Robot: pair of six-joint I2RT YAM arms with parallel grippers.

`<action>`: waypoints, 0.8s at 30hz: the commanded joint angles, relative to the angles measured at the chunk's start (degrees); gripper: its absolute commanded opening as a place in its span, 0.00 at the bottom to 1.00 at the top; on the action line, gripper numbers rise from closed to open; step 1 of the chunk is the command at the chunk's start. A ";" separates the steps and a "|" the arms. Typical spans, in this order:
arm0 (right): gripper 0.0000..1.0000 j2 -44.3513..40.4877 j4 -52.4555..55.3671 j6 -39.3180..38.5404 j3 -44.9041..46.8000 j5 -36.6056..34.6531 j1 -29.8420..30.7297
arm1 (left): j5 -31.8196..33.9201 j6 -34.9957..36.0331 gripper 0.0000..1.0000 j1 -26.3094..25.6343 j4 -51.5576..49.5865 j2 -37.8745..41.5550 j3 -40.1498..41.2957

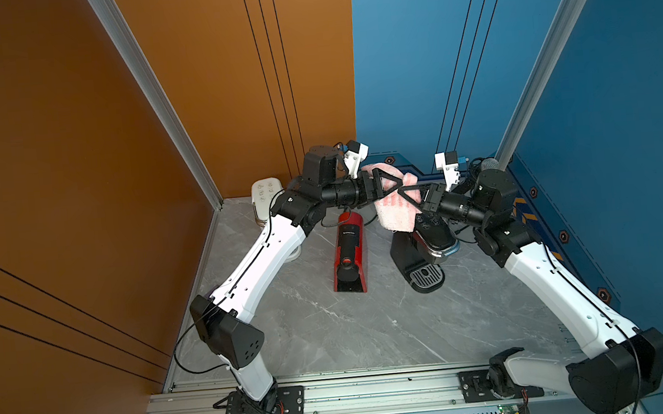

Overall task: Wipe the surface of a coffee machine
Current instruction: Adjust the cleaning item.

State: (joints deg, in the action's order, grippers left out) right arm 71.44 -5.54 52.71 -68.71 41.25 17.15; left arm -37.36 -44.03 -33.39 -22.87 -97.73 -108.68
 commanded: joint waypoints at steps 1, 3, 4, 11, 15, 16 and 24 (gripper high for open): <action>0.00 0.42 -1.59 1.44 0.26 -1.87 -0.36 | -3.50 0.09 0.77 -0.89 2.59 1.67 1.43; 0.00 0.90 -3.55 2.66 0.40 -0.91 0.05 | -4.07 0.35 0.75 -1.86 3.46 1.37 2.06; 0.00 0.94 -3.88 2.92 0.34 -0.99 0.38 | -4.26 0.35 0.74 -2.25 3.53 1.02 2.03; 0.00 -0.41 -4.15 3.10 0.08 -0.08 1.19 | -4.19 0.54 0.39 -3.90 3.81 -1.28 1.19; 0.00 -0.77 -1.94 3.00 -0.16 0.71 1.44 | -1.40 -0.26 0.02 -3.36 4.65 -1.09 1.15; 0.08 -0.98 -0.06 2.24 -0.35 0.55 1.35 | -0.55 -0.27 0.00 -3.31 4.68 -1.07 1.11; 0.75 -9.14 37.56 -19.20 -5.45 -23.17 -1.29 | 9.34 1.07 0.00 0.05 4.68 -3.96 0.36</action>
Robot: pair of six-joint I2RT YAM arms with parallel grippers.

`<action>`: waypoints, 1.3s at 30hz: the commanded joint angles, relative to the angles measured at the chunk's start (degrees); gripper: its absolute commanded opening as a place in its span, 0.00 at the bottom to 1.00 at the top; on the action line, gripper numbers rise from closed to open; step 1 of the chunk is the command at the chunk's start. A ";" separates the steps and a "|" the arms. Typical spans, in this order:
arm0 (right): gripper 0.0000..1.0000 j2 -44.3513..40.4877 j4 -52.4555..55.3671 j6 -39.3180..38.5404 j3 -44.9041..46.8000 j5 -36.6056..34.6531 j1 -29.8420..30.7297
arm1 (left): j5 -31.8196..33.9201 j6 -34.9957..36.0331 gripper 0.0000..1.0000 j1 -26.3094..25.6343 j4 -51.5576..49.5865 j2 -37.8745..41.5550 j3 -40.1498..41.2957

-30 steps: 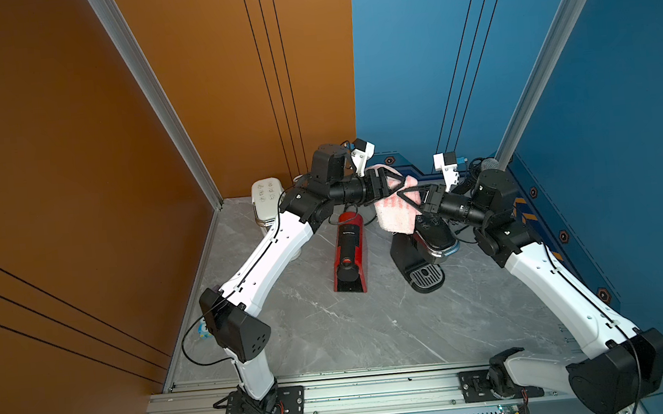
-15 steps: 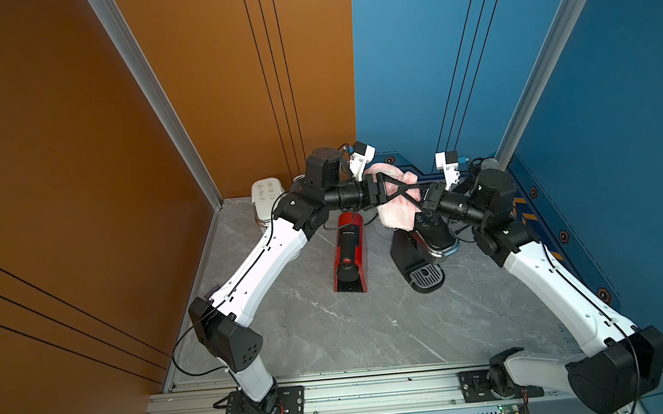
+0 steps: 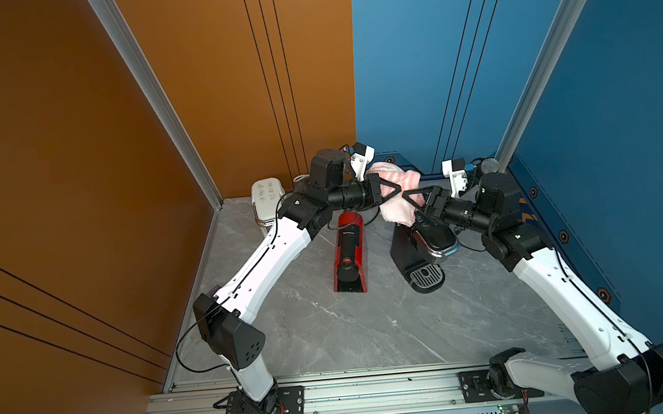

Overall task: Wipe the surface of a coffee machine
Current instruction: Adjust the cleaning item, then wipe the dirt from the surface of the coffee machine.

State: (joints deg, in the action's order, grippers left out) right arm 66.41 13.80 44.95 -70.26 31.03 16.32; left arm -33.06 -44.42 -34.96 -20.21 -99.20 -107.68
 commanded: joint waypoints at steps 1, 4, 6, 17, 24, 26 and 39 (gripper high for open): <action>0.78 -4.76 21.33 -13.41 -3.96 -16.82 -0.50 | 5.18 1.68 0.00 2.12 2.01 -4.21 -1.71; 0.83 -6.16 26.77 -18.51 -2.72 -24.84 0.05 | 4.80 2.24 0.00 2.58 1.93 -11.20 -6.76; 0.86 -5.92 29.91 -22.13 -2.35 -29.86 1.84 | 5.08 3.29 0.00 2.53 1.37 -15.75 -11.30; 0.94 -2.60 32.57 -28.56 0.68 -40.71 7.79 | 12.72 14.96 0.00 0.21 -7.03 -28.23 -23.72; 1.00 0.47 30.30 -30.69 1.79 -41.92 9.17 | 10.44 16.89 0.00 -1.21 -7.04 -33.39 -25.08; 1.00 0.71 28.45 -31.13 1.85 -39.72 8.78 | 6.05 15.64 0.00 -0.66 -6.99 -35.64 -26.94; 1.00 4.23 27.15 -32.23 -0.67 -34.58 5.39 | -6.11 17.70 0.00 -1.63 -7.04 -41.28 -28.29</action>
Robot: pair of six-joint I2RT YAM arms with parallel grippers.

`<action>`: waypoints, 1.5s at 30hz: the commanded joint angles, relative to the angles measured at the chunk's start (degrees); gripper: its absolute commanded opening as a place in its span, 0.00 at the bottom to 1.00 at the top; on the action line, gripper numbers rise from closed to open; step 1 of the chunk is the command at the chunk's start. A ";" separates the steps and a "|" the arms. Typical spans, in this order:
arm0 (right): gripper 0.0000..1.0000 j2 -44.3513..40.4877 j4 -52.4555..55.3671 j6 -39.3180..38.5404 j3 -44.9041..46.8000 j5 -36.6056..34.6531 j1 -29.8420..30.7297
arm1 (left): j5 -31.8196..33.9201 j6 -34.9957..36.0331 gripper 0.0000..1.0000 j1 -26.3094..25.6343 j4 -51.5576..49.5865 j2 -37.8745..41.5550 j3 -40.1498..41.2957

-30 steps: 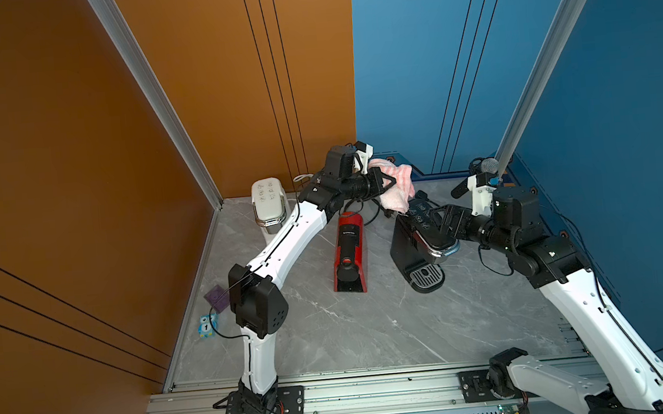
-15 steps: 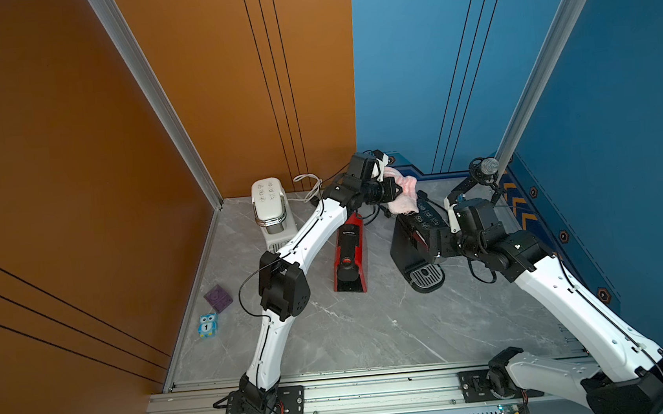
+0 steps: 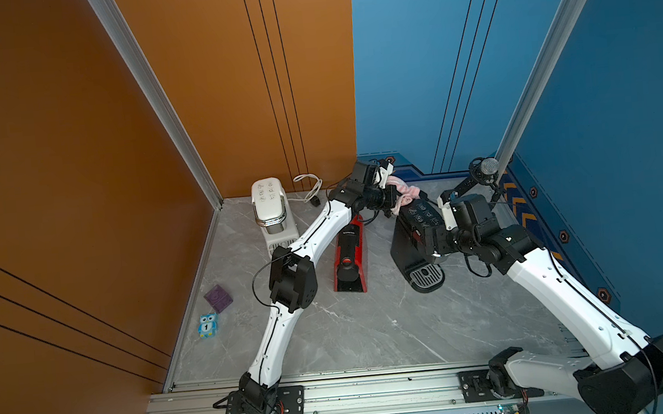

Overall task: Wipe the surface of a coffee machine
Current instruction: Wipe the dirt from the surface of the coffee machine.

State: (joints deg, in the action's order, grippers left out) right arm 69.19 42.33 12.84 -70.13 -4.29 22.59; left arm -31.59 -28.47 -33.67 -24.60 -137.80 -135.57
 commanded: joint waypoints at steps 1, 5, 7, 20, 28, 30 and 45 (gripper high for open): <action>1.00 1.53 -1.37 -0.09 -0.74 0.60 -0.97 | -7.80 1.66 0.00 -3.21 -2.65 -2.97 -0.25; 1.00 1.04 -1.28 0.43 -0.37 0.75 -1.23 | -8.51 2.43 0.00 -4.94 -2.62 -3.21 1.40; 1.00 0.79 -1.28 0.57 -0.10 0.45 -1.40 | -8.60 3.19 0.00 -5.63 -2.65 -2.59 2.69; 1.00 -2.29 -1.11 1.60 1.08 1.64 -4.45 | -8.38 7.46 0.00 -8.97 -2.55 5.19 16.38; 1.00 -2.81 -1.07 3.05 0.29 1.78 -5.27 | -3.75 4.73 0.00 -5.97 -2.56 6.36 16.29; 1.00 -3.48 -0.70 3.65 0.50 1.36 -5.25 | -3.11 2.86 0.00 -4.84 -2.55 5.85 13.79; 0.82 -13.09 4.16 9.49 10.94 -3.92 -5.36 | -2.25 -1.53 0.00 -7.81 -2.54 1.78 -1.90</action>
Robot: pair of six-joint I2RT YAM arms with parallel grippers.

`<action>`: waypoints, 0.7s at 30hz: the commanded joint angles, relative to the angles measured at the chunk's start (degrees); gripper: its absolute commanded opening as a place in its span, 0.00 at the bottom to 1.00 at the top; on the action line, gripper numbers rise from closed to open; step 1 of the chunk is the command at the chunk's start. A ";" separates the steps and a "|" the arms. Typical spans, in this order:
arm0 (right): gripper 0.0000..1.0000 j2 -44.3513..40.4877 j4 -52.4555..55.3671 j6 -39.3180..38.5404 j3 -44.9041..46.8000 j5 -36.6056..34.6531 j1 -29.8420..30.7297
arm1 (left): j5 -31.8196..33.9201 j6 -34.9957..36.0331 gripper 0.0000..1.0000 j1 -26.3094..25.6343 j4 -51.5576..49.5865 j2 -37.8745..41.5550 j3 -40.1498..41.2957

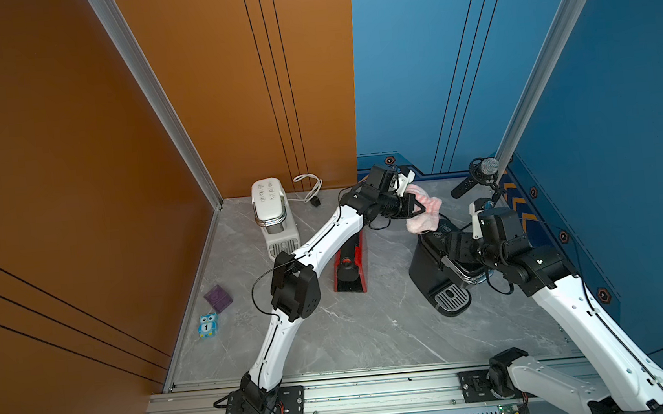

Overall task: Wipe the surface of a coffee machine
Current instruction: Wipe the dirt from the surface of the coffee machine.

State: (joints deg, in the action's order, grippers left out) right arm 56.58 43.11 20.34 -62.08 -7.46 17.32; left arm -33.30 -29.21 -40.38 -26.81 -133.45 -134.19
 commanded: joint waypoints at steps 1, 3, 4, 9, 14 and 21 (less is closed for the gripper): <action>0.81 -0.80 3.38 2.41 3.79 -0.41 -0.11 | -1.55 -1.38 0.00 -1.15 -0.37 -3.78 -4.93; 0.80 -1.61 3.04 2.90 5.17 -0.60 -0.17 | -3.23 -2.29 0.00 -1.39 -0.28 -5.47 -6.98; 0.80 -1.94 3.03 3.19 5.83 -1.12 -0.18 | -3.01 -1.94 0.00 -1.68 -0.30 -5.76 -6.85; 0.80 -2.58 2.68 4.52 7.42 -1.85 -0.18 | 4.46 -0.30 0.00 -3.06 -0.33 -3.20 3.16; 0.80 -1.93 2.00 4.71 8.10 -1.86 -0.18 | 14.07 -0.03 0.00 -4.82 -0.26 0.21 15.10; 0.81 -0.86 0.92 5.06 8.91 -1.49 -0.18 | 16.30 -1.60 0.00 -6.69 -0.19 0.23 21.17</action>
State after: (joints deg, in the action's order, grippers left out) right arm 53.32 36.62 24.51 -56.29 -10.15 17.12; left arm -16.97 -30.09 -44.25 -25.52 -135.85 -114.28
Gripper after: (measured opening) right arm 0.807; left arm 0.114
